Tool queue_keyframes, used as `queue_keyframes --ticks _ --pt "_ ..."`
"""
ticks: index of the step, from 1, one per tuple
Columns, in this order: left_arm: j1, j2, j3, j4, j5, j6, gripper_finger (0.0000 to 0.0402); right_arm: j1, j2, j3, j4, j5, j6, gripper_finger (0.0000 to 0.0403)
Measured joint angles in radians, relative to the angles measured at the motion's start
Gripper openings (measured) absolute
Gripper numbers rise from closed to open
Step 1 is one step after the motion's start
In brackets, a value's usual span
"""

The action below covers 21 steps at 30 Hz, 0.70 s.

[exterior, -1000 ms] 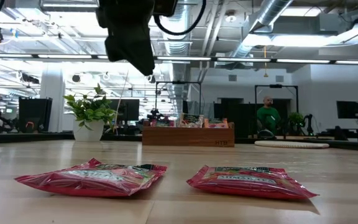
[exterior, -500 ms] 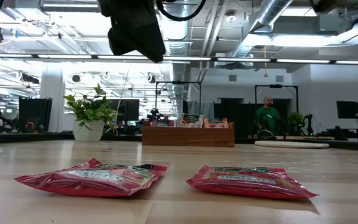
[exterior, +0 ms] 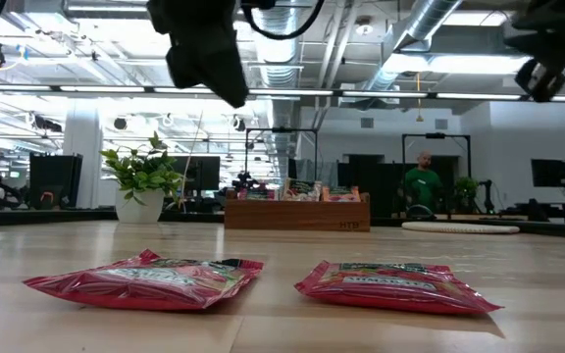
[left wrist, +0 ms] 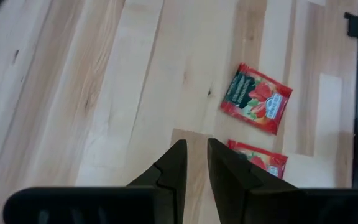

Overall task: Pick & Place Tea
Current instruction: Put the left red tea bag into the left section of the wooden organizer

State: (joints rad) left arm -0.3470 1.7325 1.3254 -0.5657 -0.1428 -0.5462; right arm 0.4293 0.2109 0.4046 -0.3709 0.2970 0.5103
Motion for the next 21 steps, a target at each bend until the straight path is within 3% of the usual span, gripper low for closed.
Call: queue_keyframes --ticks 5,9,21 --pt "0.0 0.002 0.0 -0.057 -0.01 -0.04 0.0055 -0.013 -0.059 -0.037 -0.048 -0.005 0.108 0.0075" --pt "0.0 0.034 0.0 -0.103 -0.014 -0.073 0.0055 -0.024 -0.06 -0.045 -0.048 0.007 0.081 0.0075" --pt "0.0 0.135 0.0 -0.084 0.105 -0.074 0.006 -0.079 -0.054 -0.045 -0.047 0.023 0.066 0.0075"
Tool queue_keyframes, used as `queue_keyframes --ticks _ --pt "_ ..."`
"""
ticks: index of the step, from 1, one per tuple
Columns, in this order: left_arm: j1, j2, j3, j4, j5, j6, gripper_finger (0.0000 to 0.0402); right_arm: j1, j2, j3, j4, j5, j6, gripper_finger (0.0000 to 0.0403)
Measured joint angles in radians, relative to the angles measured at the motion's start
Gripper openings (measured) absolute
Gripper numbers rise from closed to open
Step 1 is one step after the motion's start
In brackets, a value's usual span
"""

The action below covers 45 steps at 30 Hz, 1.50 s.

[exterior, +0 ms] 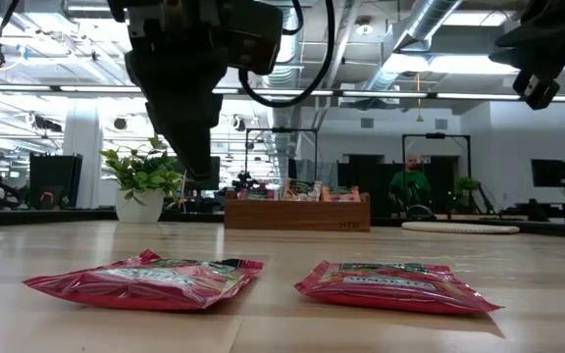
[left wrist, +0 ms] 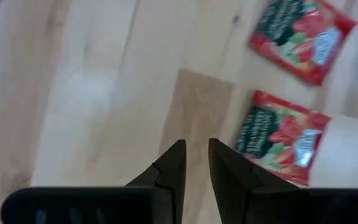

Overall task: Pick & Place Tea
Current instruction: Put the left red tea bag into the left section of the wooden organizer

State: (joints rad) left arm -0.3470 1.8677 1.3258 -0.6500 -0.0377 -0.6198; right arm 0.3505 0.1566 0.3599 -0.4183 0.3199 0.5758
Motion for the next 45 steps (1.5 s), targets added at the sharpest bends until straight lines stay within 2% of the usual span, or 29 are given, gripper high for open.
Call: queue_keyframes --ticks 14,25,30,36,45 --pt "-0.024 0.019 0.0 0.066 0.1 0.038 0.0158 -0.045 0.0 0.0 0.0 -0.002 -0.045 0.0075" --pt "-0.048 0.095 0.0 0.112 0.127 0.049 0.0162 -0.046 0.0 0.001 0.005 -0.003 -0.053 0.0075" --pt "-0.054 0.114 0.0 0.087 0.059 0.021 0.0159 -0.046 0.0 0.001 0.007 -0.003 -0.053 0.0075" --pt "-0.061 0.14 0.001 0.083 0.05 0.02 0.0145 -0.046 0.0 0.001 0.007 -0.003 -0.053 0.0075" --pt "-0.087 0.156 0.005 0.025 -0.055 0.022 0.0137 -0.045 0.001 0.002 0.006 -0.004 -0.053 0.0075"
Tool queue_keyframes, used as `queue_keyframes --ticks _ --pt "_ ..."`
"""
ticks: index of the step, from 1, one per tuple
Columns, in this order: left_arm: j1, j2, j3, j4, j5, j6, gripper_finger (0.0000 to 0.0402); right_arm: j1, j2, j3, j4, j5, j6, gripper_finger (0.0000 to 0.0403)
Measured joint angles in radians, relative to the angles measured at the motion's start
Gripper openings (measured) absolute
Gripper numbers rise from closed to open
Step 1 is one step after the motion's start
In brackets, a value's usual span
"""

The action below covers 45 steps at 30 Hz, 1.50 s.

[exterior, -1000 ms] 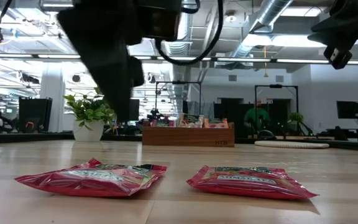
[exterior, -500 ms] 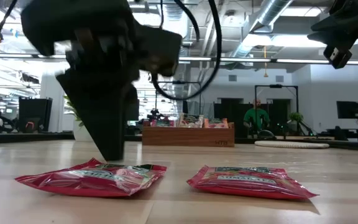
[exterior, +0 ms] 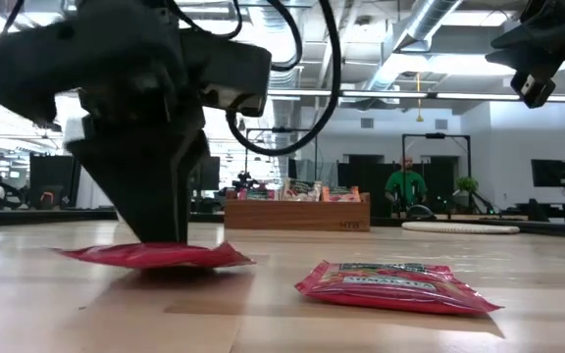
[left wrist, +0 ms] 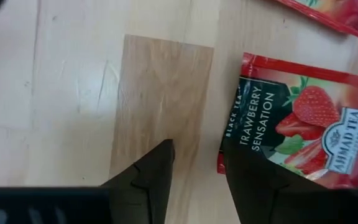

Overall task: Pick & Place Tea
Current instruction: Put the left red tea bag into the left section of the wooden organizer

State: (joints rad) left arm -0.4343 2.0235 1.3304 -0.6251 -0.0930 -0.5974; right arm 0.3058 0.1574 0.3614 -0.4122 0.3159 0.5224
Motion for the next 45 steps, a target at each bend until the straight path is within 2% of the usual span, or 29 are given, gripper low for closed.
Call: queue_keyframes --ticks 6,9,13,17,25,29,39,45 --pt "0.01 -0.006 -0.003 -0.057 -0.118 -0.015 0.0137 0.0 -0.001 0.0 0.001 0.0 -0.001 0.0075" --pt "0.021 -0.006 -0.002 -0.07 -0.14 -0.034 0.0137 0.0 -0.001 0.0 0.0 0.0 -0.001 0.0075" --pt "0.035 -0.002 0.059 -0.174 -0.158 -0.043 0.0137 0.0 -0.001 0.0 0.0 0.0 0.0 0.0075" --pt "0.038 -0.005 0.141 -0.212 -0.203 0.004 0.0137 0.0 -0.001 0.0 0.0 0.0 -0.001 0.0075" --pt "0.036 -0.005 0.154 -0.26 -0.125 0.057 0.0137 0.0 -0.001 0.0 0.0 0.0 -0.008 0.0075" --pt "0.037 -0.005 0.154 -0.271 -0.121 0.097 0.0137 0.0 -0.001 0.0 0.0 0.0 -0.009 0.0075" --pt "0.077 0.039 0.156 -0.265 -0.069 0.27 0.0137 0.0 -0.001 0.0 -0.002 0.0 -0.009 0.0075" --pt "0.103 0.087 0.161 -0.263 0.032 0.334 0.0124 0.0 0.0 -0.001 -0.007 -0.001 -0.009 0.0075"
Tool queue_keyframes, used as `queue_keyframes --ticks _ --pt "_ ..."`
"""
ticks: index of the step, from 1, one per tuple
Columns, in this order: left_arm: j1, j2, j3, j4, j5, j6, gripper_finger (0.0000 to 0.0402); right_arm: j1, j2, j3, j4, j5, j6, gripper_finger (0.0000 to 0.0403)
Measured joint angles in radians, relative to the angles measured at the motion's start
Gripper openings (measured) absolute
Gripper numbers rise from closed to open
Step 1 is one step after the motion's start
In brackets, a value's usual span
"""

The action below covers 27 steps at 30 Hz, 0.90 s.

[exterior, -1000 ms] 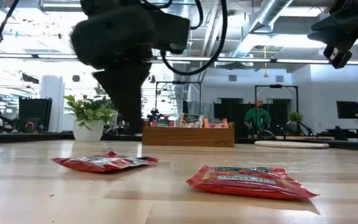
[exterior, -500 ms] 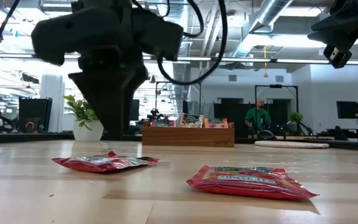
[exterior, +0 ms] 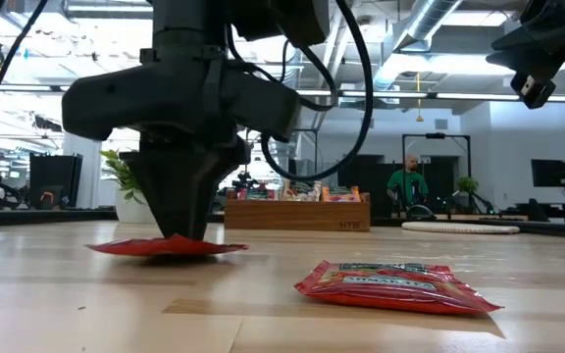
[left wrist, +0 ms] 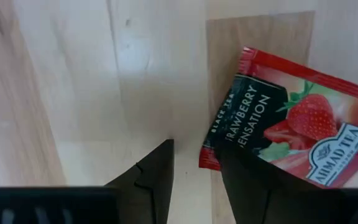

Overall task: Pick & Place Tea
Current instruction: Put the left red tea bag into the left section of the wooden organizer

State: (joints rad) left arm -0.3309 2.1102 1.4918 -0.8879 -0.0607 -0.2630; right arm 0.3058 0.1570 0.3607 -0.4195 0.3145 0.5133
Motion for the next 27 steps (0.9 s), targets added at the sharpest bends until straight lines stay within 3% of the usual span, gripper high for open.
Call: queue_keyframes --ticks 13,27 --pt "0.002 0.024 -0.002 0.018 0.01 -0.014 0.0007 0.0 0.0 0.0 -0.022 0.0 0.0 0.0075" --pt "0.018 -0.064 -0.009 0.007 -0.093 -0.104 0.0 0.0 0.0 0.0 -0.022 0.001 -0.025 0.0075"
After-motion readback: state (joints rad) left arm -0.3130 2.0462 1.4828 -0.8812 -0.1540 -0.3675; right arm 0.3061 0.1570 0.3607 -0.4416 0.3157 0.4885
